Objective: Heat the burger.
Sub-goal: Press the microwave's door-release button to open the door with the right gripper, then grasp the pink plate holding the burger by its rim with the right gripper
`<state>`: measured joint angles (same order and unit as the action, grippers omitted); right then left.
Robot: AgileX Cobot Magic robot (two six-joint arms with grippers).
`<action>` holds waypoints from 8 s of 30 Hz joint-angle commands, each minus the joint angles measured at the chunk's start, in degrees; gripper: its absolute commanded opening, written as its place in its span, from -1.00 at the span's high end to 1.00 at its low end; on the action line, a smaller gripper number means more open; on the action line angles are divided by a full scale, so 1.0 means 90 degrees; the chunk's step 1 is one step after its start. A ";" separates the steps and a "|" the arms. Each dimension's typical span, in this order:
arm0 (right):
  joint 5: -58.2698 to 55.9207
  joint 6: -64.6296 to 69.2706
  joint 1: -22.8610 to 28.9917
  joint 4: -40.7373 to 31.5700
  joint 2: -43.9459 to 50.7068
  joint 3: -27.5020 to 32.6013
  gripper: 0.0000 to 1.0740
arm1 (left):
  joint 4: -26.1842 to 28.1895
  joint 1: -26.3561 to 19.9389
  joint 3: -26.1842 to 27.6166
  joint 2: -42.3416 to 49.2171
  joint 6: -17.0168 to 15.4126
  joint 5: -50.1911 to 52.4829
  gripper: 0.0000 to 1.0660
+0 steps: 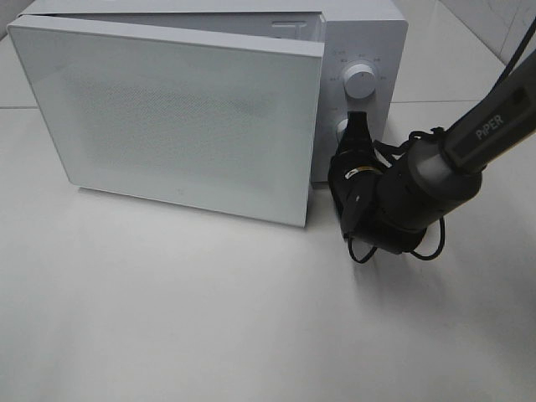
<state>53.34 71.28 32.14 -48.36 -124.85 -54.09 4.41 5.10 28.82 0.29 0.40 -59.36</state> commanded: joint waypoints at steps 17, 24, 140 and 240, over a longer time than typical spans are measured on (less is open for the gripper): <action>0.0968 -0.0197 -0.0274 0.0598 0.0089 -0.0592 1.00 | 0.0019 -0.0013 -0.0019 0.0121 -0.0045 0.0000 -0.88; 0.0516 -0.0216 -0.0274 0.0535 0.0242 -0.0439 1.00 | 0.0019 -0.0013 -0.0019 0.0121 -0.0045 0.0000 -0.88; -0.8480 -1.6348 0.0025 0.5500 0.3272 -0.0904 -0.69 | 0.0019 -0.0013 -0.0019 0.0121 -0.0045 0.0000 -0.88; -0.7894 -1.5031 0.0395 0.5583 -0.1426 -0.6252 1.00 | 0.0019 -0.0013 -0.0019 0.0121 -0.0045 0.0000 -0.88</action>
<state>-22.06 -64.40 36.10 2.69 -137.97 -109.78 4.41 5.10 28.82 0.29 0.40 -59.36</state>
